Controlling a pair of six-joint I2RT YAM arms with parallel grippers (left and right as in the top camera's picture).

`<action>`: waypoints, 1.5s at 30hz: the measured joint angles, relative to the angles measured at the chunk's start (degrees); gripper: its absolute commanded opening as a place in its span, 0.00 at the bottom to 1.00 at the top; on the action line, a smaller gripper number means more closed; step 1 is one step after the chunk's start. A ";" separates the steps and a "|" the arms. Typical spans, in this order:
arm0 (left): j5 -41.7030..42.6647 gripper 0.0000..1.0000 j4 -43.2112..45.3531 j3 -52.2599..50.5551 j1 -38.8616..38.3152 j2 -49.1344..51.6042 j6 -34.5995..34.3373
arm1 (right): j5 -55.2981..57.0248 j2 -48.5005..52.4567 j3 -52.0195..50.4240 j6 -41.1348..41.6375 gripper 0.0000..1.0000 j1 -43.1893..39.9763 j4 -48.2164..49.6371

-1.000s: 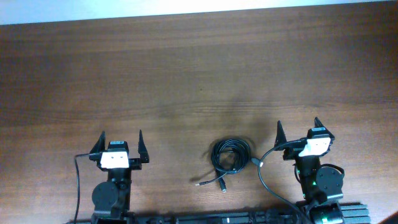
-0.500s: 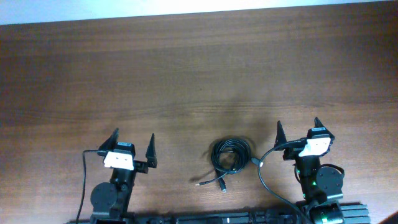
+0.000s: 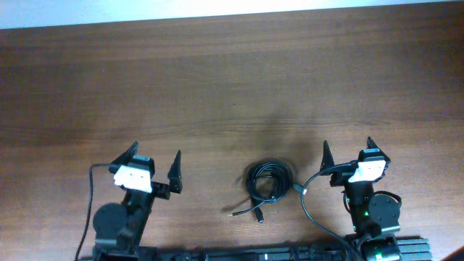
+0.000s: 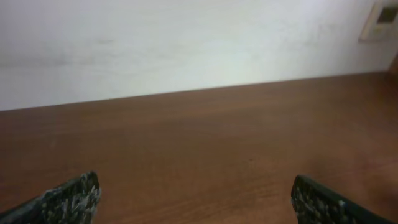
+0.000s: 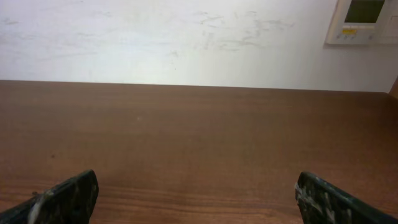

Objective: Untangle cables
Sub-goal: 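Move the left gripper over the black cable bundle and lower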

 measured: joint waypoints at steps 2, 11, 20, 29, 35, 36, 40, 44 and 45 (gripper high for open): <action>2.01 0.99 -1.01 2.69 0.00 4.81 1.81 | 0.00 0.00 0.00 0.00 0.99 0.00 0.00; 9.42 0.99 -2.64 13.90 0.00 24.92 4.90 | 0.20 0.00 0.00 0.00 0.99 0.00 0.00; 16.20 0.99 -14.93 29.18 -1.36 45.18 12.46 | 0.20 0.00 0.00 0.00 0.99 0.00 0.00; 13.40 0.99 -29.73 45.99 -10.86 62.42 22.51 | 0.20 0.00 0.00 -0.02 0.99 0.00 0.00; 9.46 0.98 -35.21 51.65 -19.06 71.12 27.63 | 0.20 0.00 0.00 0.00 0.98 0.00 0.00; 8.76 0.99 -36.02 52.09 -20.46 72.67 28.00 | 0.20 0.00 0.00 -0.04 0.99 0.00 0.00; 7.45 0.99 -36.41 52.35 -24.44 77.09 28.63 | 0.20 0.00 0.00 0.00 0.99 0.00 0.00; 7.02 0.99 -36.04 52.37 -28.20 80.06 29.00 | 0.20 0.00 0.00 0.02 0.99 0.00 0.00; 6.99 0.99 -35.76 52.37 -28.92 80.63 29.03 | 0.20 0.00 0.00 -0.02 0.99 0.00 0.00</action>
